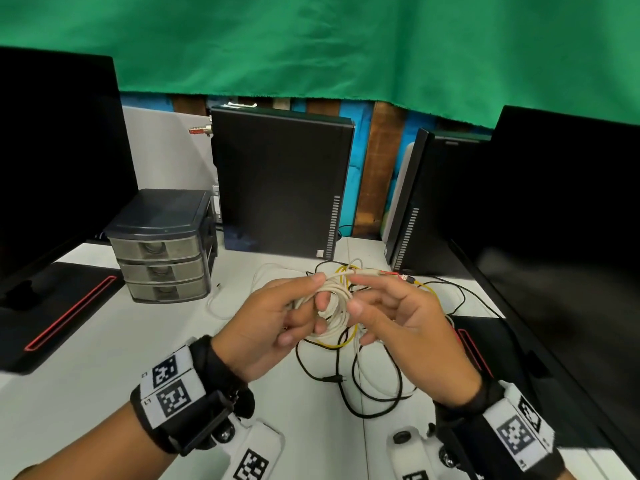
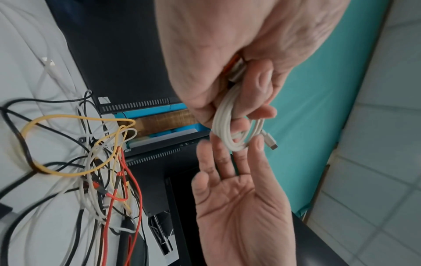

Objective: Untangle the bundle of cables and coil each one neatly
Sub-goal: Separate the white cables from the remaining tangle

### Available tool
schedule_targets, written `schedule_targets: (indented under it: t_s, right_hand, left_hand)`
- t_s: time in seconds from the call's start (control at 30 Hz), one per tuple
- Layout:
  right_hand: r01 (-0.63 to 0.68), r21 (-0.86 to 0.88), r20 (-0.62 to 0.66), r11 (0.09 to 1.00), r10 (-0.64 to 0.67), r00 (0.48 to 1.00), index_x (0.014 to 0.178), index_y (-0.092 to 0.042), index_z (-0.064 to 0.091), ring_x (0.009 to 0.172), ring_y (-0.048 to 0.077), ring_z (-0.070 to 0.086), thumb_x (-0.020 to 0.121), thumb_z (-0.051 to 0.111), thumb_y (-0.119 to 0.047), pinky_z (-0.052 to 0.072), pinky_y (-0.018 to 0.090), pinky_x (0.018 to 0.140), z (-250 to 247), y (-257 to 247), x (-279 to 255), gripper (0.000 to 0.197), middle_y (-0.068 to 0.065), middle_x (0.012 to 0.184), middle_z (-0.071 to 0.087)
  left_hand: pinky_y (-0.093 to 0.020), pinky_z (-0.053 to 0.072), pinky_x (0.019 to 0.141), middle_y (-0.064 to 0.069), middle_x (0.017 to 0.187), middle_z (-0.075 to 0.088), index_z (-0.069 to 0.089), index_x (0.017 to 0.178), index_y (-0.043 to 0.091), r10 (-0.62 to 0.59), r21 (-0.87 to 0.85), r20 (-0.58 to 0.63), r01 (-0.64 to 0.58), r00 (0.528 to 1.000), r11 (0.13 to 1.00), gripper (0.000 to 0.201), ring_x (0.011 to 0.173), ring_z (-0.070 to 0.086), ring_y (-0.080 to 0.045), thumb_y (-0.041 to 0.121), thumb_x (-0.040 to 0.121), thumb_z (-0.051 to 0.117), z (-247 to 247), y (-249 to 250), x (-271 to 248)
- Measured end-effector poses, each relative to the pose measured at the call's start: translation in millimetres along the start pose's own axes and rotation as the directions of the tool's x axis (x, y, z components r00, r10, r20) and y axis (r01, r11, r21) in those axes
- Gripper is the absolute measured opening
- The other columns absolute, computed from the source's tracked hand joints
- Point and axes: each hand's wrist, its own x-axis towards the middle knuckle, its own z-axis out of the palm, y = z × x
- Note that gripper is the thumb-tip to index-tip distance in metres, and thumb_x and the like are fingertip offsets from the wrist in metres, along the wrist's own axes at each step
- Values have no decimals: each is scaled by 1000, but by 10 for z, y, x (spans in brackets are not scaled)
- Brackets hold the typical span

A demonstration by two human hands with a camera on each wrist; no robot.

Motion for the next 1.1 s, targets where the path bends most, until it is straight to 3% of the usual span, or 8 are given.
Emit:
schedule_targets:
  t_s: [0.17, 0.27, 0.43, 0.6, 0.73, 0.9, 1.0, 1.1]
  right_hand:
    - [22, 71, 37, 997, -25, 999, 106, -12, 74, 87, 22, 72, 91, 68, -26, 58, 32, 63, 160, 80, -31, 21, 10, 90, 76]
    - [96, 69, -31, 993, -94, 995, 97, -16, 76, 80, 20, 69, 92, 64, -23, 53, 29, 59, 190, 77, -38, 15, 11, 83, 74]
    - [280, -352, -176, 893, -357, 917, 92, -23, 75, 75, 13, 66, 97, 63, -16, 51, 27, 62, 216, 53, -68, 15, -8, 77, 71]
    - [313, -574, -190, 756, -496, 847, 104, -16, 72, 79, 10, 64, 98, 55, -16, 52, 32, 68, 191, 225, -36, 18, -12, 85, 68]
    - [308, -610, -170, 730, -501, 849, 105, -14, 72, 79, 7, 65, 99, 52, -16, 51, 28, 70, 162, 254, -14, 21, -9, 89, 70]
    - [289, -576, -223, 765, -487, 845, 102, -14, 71, 77, 11, 64, 99, 52, -17, 51, 27, 69, 114, 265, 28, 20, -8, 85, 70]
    - [273, -511, -315, 815, -472, 823, 100, -18, 70, 70, 14, 61, 99, 52, -19, 51, 32, 65, 50, 251, 67, 18, -11, 77, 65]
    - [337, -515, -258, 788, -518, 816, 103, -14, 71, 73, 11, 62, 100, 52, -16, 51, 28, 66, 37, 214, 57, 19, -14, 81, 66]
  left_hand:
    - [-21, 48, 61, 7, 40, 19, 59, 63, 11, -28, -85, -64, 22, 998, 996, 35, 49, 10, -21, 32, 90, 53, 69, -5, -13]
    - [-22, 43, 63, 5, 42, 20, 59, 66, 11, 12, -36, -100, -15, 995, 999, 36, 44, 24, -15, 33, 93, 51, 113, -30, -13]
    - [-43, 45, 79, -3, 57, 38, 65, 82, 3, 197, 125, -158, -179, 967, 976, 34, 54, 47, -18, 31, 98, 56, 147, -112, 43]
    - [-30, 56, 69, -5, 65, 64, 71, 118, 19, 340, 286, -200, -277, 919, 917, 28, 62, 64, -19, 11, 101, 50, 183, -206, 24]
    - [-23, 55, 67, -7, 78, 75, 76, 103, 22, 375, 368, -232, -276, 897, 888, 23, 68, 71, -19, 11, 99, 56, 182, -242, 34]
    - [-26, 57, 84, -3, 91, 78, 73, 91, 9, 394, 365, -306, -275, 867, 889, 18, 90, 74, -17, 11, 98, 57, 124, -226, 75]
    - [-23, 58, 77, -8, 86, 77, 70, 94, 6, 294, 195, -344, -239, 892, 951, 16, 81, 73, -18, 11, 98, 56, 151, -197, 64]
    - [-24, 58, 70, -9, 78, 75, 74, 95, 11, 241, 169, -350, -192, 905, 967, 14, 71, 71, -18, 14, 95, 60, 134, -164, 62]
